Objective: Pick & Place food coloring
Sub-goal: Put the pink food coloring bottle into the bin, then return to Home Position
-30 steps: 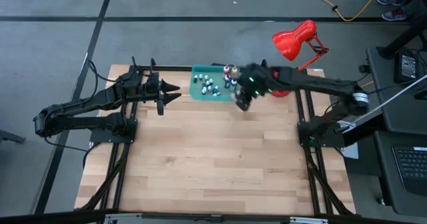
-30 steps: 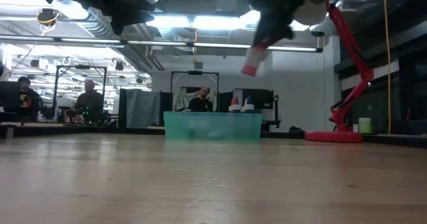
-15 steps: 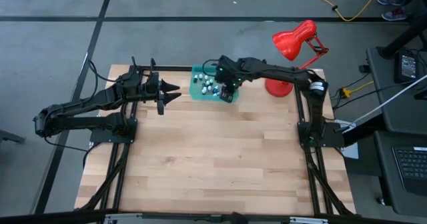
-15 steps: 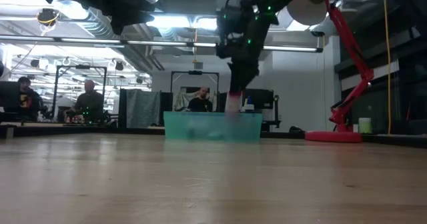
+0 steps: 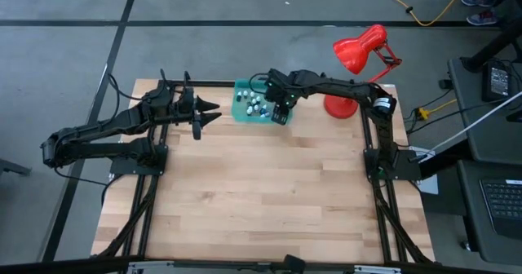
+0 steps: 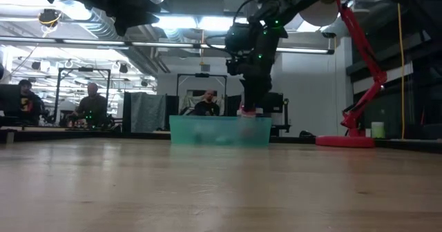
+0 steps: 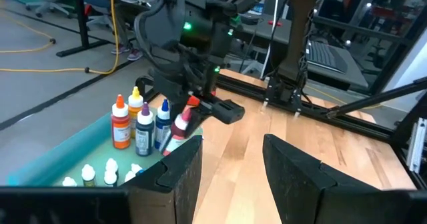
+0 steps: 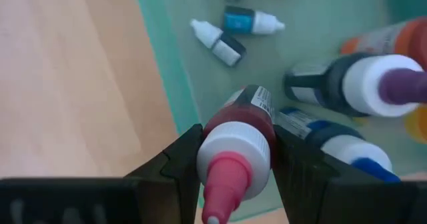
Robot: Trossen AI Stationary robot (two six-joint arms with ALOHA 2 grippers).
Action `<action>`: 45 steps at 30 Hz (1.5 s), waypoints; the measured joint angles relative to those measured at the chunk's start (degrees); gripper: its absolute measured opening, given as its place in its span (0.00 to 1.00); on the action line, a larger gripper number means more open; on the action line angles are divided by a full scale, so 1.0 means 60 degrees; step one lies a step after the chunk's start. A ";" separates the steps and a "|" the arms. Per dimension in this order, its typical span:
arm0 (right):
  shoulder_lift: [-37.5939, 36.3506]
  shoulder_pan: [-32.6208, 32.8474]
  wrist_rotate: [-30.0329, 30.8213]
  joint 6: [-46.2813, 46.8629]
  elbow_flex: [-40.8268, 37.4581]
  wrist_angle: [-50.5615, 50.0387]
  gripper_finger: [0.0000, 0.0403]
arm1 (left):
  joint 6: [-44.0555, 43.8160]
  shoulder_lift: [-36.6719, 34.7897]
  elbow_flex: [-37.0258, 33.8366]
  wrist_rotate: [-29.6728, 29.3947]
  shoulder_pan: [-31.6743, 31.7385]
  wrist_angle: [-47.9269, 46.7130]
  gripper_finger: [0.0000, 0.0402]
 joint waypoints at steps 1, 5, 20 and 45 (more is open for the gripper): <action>0.0000 -0.0035 -0.0142 0.0004 0.0000 0.0001 0.39 | 0.0000 0.0000 0.0000 -0.0056 0.0002 0.0025 0.39; 0.0095 -0.0145 -0.0716 0.0029 0.0000 0.0128 0.39 | 0.0004 0.0000 0.0000 -0.0256 0.0002 0.0056 0.39; 0.0426 -0.0183 -0.1018 0.0321 0.0022 -0.0003 0.44 | 0.0004 0.0000 0.0000 -0.0266 0.0002 0.0197 0.39; -0.1030 0.3339 0.3494 -0.2174 0.3512 -0.0582 0.04 | -0.1276 -0.1338 0.0002 0.1156 -0.1195 0.1019 0.04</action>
